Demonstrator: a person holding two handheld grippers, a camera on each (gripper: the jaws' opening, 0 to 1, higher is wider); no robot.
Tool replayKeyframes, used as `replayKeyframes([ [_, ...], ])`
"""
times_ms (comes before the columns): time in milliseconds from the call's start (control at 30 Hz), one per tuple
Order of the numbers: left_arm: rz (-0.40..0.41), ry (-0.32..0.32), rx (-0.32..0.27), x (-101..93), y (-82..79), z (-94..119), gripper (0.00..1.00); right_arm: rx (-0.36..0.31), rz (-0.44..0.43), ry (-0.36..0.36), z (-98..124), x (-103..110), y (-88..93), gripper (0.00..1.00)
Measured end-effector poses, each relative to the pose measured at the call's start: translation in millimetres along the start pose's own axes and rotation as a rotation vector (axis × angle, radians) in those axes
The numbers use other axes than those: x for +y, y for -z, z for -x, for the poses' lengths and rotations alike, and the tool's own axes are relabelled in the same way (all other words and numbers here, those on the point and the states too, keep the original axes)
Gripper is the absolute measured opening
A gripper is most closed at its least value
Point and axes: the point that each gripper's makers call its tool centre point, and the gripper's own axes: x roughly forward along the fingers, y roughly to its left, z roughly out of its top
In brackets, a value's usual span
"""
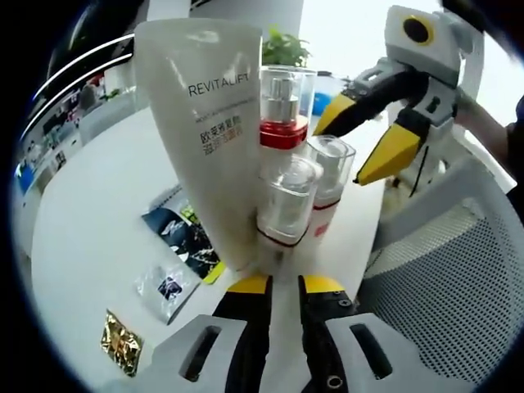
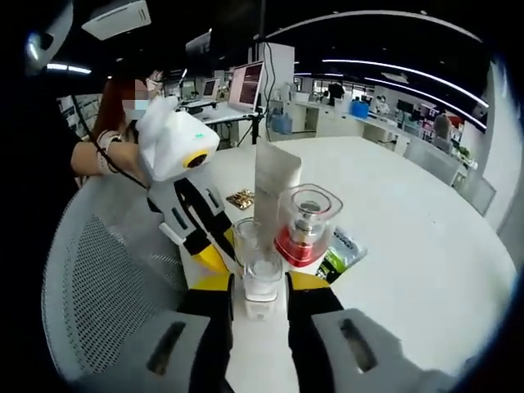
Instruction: Arrange the skincare products in the storage area until every visible bottle or jar stands upright without overlapping.
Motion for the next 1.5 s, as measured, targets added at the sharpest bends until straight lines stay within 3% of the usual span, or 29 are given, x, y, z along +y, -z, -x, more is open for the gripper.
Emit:
replayKeyframes([
  [300, -0.003, 0.002, 0.002, -0.3, 0.7, -1, 0.10, 0.055, -0.039, 0.017, -4, 2, 23.7, 0.24],
  [733, -0.003, 0.001, 0.001, -0.9, 0.5, -3, 0.10, 0.141, -0.257, -0.014, -23, 2, 66.7, 0.20],
  [1133, -0.013, 0.003, -0.005, -1.2, -1.4, -5, 0.09, 0.188, -0.278, -0.055, -32, 12, 71.9, 0.15],
  [1500, -0.021, -0.001, -0.017, 0.0, -2.9, -7, 0.08, 0.206, -0.301, -0.028, -36, 5, 73.8, 0.11],
])
